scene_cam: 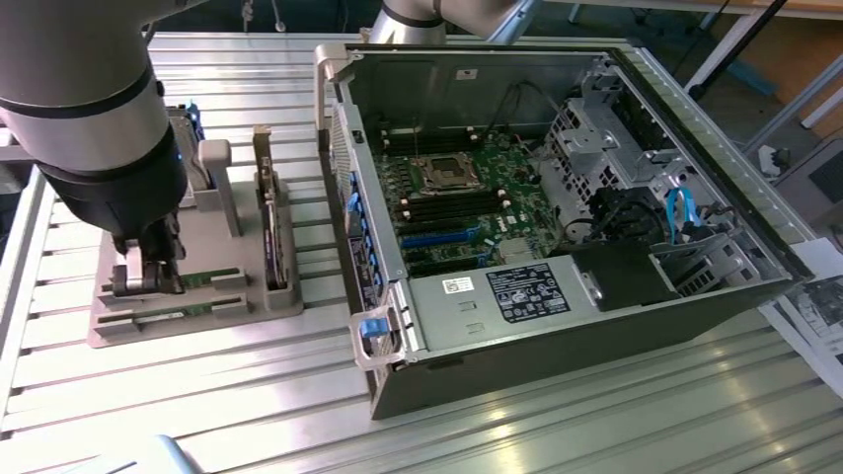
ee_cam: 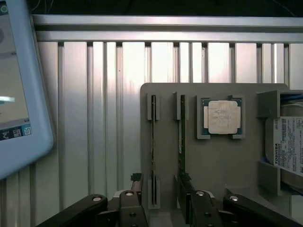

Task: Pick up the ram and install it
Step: 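Pick up the ram and move it above insertion slot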

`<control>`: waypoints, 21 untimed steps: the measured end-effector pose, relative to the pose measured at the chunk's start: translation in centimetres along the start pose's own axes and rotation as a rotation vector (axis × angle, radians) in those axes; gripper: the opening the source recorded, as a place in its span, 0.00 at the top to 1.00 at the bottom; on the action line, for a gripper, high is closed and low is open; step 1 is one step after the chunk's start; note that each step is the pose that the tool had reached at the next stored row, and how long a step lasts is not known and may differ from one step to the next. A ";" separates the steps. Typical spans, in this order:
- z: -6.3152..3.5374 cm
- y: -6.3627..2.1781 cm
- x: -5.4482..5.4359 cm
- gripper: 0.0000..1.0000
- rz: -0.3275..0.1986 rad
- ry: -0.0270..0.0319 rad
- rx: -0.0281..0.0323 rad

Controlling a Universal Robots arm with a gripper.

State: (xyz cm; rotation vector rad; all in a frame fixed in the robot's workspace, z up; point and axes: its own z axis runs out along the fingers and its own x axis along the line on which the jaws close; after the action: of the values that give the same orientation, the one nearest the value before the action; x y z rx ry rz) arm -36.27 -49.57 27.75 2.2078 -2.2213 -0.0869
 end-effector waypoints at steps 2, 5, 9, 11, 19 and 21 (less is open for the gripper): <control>0.34 -0.02 0.0 0.58 0.000 0.0000 0.0000; 0.92 -0.04 0.0 0.58 -0.001 0.0001 -0.0001; 1.95 0.00 0.1 0.58 -0.001 0.0002 -0.0001; 2.33 0.01 0.1 0.58 -0.001 0.0001 -0.0001; 3.92 -0.03 0.3 0.58 -0.001 0.0002 -0.0002; 4.31 -0.04 0.3 0.58 -0.001 0.0001 -0.0002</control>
State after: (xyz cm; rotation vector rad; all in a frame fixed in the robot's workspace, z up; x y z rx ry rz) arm -36.43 -49.75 23.43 2.2091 -2.2198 -0.0870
